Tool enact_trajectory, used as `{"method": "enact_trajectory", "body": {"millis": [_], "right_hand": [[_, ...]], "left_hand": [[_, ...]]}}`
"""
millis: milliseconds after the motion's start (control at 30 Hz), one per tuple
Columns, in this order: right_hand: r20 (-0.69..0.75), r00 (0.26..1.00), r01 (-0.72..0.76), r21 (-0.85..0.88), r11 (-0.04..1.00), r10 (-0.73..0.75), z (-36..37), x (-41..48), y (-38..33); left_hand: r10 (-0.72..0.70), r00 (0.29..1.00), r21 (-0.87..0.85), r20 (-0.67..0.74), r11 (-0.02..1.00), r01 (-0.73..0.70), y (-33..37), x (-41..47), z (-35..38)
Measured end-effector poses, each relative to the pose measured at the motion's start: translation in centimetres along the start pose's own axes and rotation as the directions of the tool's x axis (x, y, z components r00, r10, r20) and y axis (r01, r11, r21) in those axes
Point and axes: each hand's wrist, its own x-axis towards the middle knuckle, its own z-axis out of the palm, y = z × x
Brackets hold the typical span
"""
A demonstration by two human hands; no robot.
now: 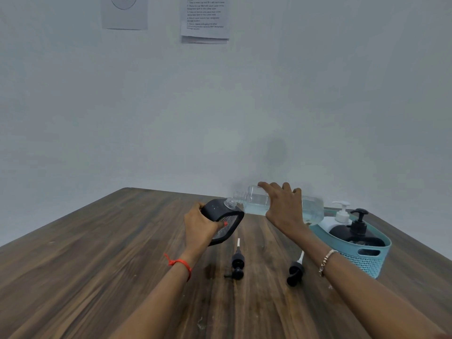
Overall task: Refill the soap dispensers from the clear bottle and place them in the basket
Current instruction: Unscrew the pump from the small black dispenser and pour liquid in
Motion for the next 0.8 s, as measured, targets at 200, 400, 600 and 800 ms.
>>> {"method": "enact_trajectory", "body": {"millis": [200,400,600,800], "right_hand": [[-0.002,1.000,0.005,0.006,1.000,-0.005,-0.05,-0.05,-0.25],[0.008,1.000,0.009,-0.002,1.000,-0.009,0.00,-0.01,-0.41],[0.018,1.000,0.017,-0.012,1.000,-0.016,-0.12,0.08,-0.46],[0.007,1.000,0.022,-0.007,1.000,-0.022,-0.15,0.10,-0.47]], "left_hand": [[-0.006,1.000,-0.010,-0.002,1.000,0.006,-0.17,0.07,-0.11],[-0.025,1.000,-0.024,0.000,0.999,0.025,-0.36,0.12,-0.17],[-0.025,1.000,-0.040,-0.004,0.999,0.025,-0.43,0.08,-0.20],[-0.030,1.000,-0.053,-0.007,0.998,0.029,-0.47,0.03,-0.23]]}}
